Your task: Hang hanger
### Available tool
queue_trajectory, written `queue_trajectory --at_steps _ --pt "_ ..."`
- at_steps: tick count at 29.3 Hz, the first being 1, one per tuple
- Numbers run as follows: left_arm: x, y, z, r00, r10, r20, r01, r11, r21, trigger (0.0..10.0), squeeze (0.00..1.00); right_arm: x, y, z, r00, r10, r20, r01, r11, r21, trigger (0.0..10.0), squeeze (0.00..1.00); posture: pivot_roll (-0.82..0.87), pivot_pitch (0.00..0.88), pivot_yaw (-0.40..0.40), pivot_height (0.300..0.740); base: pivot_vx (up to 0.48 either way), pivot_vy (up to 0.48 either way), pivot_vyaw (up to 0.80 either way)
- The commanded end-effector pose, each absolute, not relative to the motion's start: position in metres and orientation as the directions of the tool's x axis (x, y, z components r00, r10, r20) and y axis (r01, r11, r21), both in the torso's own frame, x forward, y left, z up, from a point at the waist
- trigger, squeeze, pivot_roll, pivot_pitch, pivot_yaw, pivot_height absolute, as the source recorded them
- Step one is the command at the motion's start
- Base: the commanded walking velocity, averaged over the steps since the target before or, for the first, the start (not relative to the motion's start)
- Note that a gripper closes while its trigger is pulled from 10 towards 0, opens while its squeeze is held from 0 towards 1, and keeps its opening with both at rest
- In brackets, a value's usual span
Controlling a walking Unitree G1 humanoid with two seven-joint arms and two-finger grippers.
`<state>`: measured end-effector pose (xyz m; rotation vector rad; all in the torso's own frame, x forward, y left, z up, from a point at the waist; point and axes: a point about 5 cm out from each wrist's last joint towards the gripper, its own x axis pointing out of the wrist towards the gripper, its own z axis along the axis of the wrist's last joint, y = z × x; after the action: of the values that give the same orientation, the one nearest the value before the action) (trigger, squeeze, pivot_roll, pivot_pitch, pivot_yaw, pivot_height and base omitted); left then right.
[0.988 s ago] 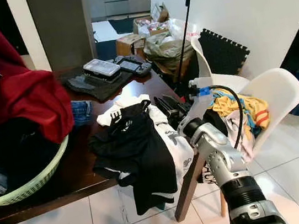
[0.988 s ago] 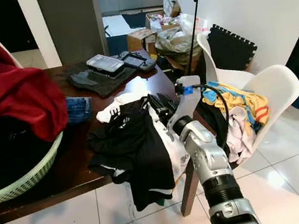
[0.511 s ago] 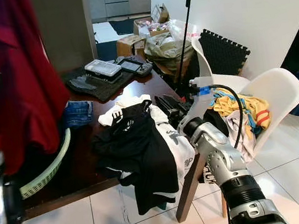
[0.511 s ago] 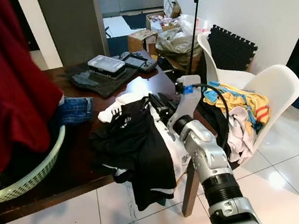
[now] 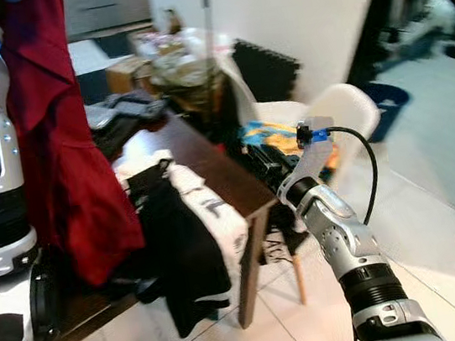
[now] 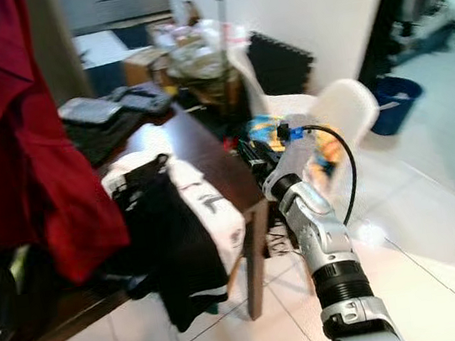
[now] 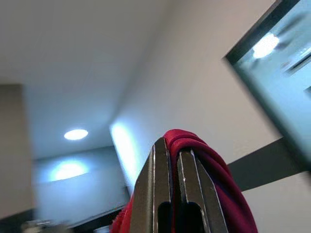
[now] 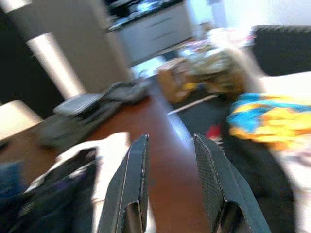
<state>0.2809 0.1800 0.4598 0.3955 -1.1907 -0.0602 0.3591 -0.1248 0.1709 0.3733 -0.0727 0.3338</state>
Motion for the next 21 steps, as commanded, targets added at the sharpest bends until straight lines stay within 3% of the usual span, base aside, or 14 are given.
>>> queue_trajectory --at_steps 1,21 --pt "0.274 0.175 0.469 0.320 -0.267 0.909 -0.133 0.937 0.322 0.0 0.00 0.361 -0.128 0.172 0.953 0.275 0.129 -0.303 0.888 0.345 10.0 0.00 0.07 0.000 -0.056 0.740 0.000 0.000 -0.80" --pt "0.271 0.162 0.473 0.276 -0.240 0.931 -0.036 0.965 0.259 0.0 0.00 0.364 -0.143 0.172 0.974 0.182 0.134 -0.219 0.909 0.354 10.0 0.00 0.06 0.000 -0.046 0.740 0.000 0.000 -0.80"
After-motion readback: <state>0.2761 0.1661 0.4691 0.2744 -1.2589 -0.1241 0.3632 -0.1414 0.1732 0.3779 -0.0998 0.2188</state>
